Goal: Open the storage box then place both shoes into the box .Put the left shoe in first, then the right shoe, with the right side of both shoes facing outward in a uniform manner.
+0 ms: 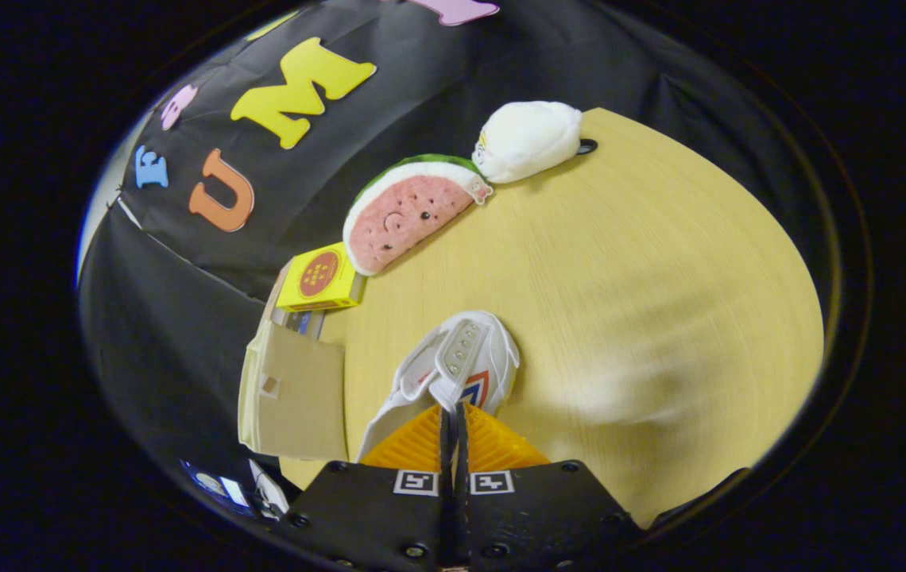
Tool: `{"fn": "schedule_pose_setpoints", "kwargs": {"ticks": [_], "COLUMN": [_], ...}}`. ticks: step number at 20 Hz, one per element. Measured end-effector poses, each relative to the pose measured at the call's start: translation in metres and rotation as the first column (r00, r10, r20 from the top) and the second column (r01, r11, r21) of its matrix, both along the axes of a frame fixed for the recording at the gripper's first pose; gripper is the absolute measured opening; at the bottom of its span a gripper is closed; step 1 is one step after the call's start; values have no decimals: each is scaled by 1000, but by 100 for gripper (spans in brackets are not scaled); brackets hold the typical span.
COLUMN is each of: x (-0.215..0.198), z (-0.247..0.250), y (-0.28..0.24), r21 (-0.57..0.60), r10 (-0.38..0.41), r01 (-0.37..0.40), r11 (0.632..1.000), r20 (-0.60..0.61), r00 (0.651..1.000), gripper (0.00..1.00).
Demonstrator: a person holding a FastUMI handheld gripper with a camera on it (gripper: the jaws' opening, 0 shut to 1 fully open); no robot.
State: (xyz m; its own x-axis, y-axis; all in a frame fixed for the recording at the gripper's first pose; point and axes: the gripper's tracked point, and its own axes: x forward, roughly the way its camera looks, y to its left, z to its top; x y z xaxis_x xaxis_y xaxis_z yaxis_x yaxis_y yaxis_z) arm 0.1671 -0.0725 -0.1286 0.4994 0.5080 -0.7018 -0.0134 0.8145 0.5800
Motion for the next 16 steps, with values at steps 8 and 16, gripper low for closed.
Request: {"fn": "schedule_pose_setpoints", "kwargs": {"ticks": [8,16], "x": [-32,-22], "z": [-48,-60], "y": [13,-2], "r21": [-204,-674], "r10": [56,80], "r01": [-76,-60], "r11": [976,736], "r20": [-102,-2], "r00": [993,997], "gripper": [0,21]}}
